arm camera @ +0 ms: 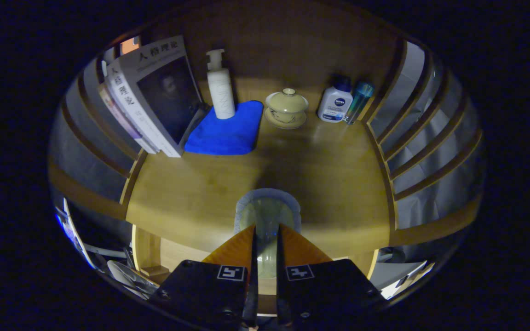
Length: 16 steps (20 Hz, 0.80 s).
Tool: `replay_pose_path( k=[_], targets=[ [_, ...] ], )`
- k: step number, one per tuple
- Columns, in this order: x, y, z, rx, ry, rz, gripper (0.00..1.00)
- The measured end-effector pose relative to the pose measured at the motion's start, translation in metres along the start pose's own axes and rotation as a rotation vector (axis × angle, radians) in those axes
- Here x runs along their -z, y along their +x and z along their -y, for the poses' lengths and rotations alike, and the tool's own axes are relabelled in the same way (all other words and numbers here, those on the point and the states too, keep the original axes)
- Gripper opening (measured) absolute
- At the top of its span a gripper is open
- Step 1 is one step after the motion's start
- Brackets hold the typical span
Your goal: Pull open the drawer, take out the items inside it, and place them on the countertop above the cabinet.
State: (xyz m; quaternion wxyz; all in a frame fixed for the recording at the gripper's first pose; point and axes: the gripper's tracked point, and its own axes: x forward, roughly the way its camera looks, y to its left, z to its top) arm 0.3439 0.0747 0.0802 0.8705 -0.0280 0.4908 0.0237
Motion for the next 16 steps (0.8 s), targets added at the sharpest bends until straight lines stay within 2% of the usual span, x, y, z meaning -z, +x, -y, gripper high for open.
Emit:
replay_pose_path(
  k=[4,8,12,16],
  targets=[
    [-0.001,0.027,0.001,-0.027,0.054,-0.048,0.19],
    [-0.003,0.034,0.002,-0.037,0.062,-0.041,0.19],
    [-0.009,0.029,0.003,-0.046,0.05,-0.004,0.24],
    [-0.015,0.014,0.002,-0.029,0.047,0.087,0.36]
  ],
)
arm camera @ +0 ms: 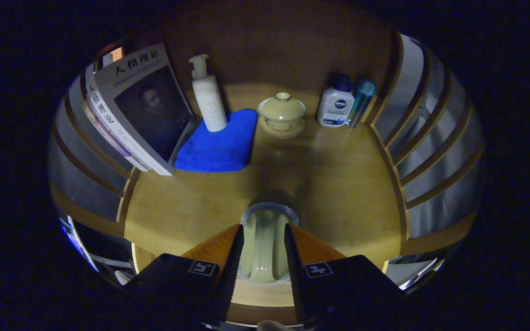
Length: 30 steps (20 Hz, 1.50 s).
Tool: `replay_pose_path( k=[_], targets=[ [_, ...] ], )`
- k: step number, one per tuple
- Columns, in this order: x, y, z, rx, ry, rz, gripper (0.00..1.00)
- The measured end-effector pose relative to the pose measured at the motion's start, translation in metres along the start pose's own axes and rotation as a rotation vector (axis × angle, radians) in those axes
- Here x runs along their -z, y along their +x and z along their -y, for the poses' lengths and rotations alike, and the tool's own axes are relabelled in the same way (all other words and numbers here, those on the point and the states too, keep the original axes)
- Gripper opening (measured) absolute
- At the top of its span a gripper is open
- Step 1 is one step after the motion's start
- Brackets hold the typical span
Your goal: Pull open the drawer, take out the items inside it, and place them on the countertop above the cabinet.
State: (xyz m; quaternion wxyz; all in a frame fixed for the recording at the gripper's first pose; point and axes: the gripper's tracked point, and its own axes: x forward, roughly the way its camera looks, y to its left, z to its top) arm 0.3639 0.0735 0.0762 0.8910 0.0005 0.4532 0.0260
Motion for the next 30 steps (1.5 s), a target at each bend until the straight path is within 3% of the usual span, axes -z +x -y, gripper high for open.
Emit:
replay_pose_path(
  k=[5,9,18,20,25,30],
  targets=[
    [0.011,-0.021,-0.003,0.017,-0.056,0.1,0.52],
    [0.036,-0.059,-0.015,-0.028,-0.04,0.245,0.52],
    [0.115,-0.147,-0.004,-0.064,-0.009,0.724,0.54],
    [0.144,-0.159,0.005,-0.041,0.022,0.814,1.0],
    [0.218,-0.165,0.021,0.007,0.052,0.915,1.0],
    [0.286,-0.116,0.014,0.02,0.044,0.875,1.0]
  ],
)
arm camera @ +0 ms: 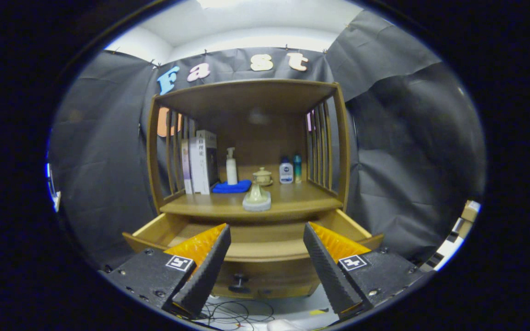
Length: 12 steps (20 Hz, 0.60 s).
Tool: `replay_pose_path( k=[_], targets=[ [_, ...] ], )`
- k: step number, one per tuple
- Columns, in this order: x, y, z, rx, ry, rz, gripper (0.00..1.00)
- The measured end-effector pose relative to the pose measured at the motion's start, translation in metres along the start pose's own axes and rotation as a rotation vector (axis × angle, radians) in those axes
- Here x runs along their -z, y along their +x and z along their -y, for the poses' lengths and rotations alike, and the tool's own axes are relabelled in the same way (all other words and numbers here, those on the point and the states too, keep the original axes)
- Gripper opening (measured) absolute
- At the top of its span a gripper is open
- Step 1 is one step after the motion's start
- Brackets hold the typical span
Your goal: Pull open the drawer, take out the items inside it, and place them on the countertop above the cabinet.
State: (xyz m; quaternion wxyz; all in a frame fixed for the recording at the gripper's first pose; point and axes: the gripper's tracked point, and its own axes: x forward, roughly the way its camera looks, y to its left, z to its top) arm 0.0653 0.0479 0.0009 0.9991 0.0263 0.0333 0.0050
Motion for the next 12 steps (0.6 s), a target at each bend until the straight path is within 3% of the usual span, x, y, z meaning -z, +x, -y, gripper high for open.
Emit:
replay_pose_path(
  k=[5,12],
  targets=[
    [0.076,0.013,-0.026,-0.036,-0.006,-0.098,1.0],
    [0.101,0.046,-0.034,-0.002,-0.055,-0.095,1.0]
  ],
)
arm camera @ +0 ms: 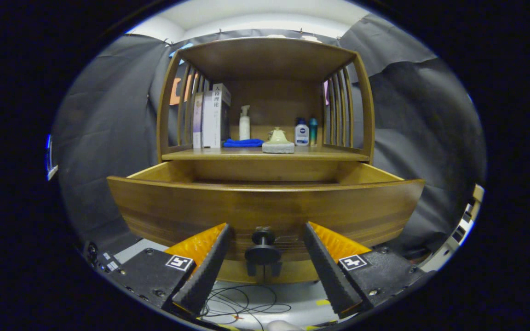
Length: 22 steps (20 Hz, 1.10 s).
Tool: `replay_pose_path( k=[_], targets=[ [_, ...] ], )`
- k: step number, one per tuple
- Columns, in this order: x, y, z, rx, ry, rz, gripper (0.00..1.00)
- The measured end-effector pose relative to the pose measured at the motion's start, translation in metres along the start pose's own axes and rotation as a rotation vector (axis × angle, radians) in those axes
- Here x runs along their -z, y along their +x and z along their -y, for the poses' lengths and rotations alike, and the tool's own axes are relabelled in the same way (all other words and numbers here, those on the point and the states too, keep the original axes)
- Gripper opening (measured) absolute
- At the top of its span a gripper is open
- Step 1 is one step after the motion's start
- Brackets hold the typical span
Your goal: Pull open the drawer, take out the items inside it, and place them on the countertop above the cabinet.
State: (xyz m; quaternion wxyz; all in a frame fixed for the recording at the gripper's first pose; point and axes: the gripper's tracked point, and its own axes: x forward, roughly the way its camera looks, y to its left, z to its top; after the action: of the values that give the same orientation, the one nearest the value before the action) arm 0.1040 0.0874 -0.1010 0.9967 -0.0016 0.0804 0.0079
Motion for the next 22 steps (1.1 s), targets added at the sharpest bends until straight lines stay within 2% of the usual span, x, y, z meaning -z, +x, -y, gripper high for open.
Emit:
replay_pose_path(
  k=[13,22],
  targets=[
    [-0.002,0.015,-0.005,0.03,-0.018,0.038,1.0],
    [-0.024,0.065,-0.012,0.035,-0.019,0.053,0.99]
  ],
)
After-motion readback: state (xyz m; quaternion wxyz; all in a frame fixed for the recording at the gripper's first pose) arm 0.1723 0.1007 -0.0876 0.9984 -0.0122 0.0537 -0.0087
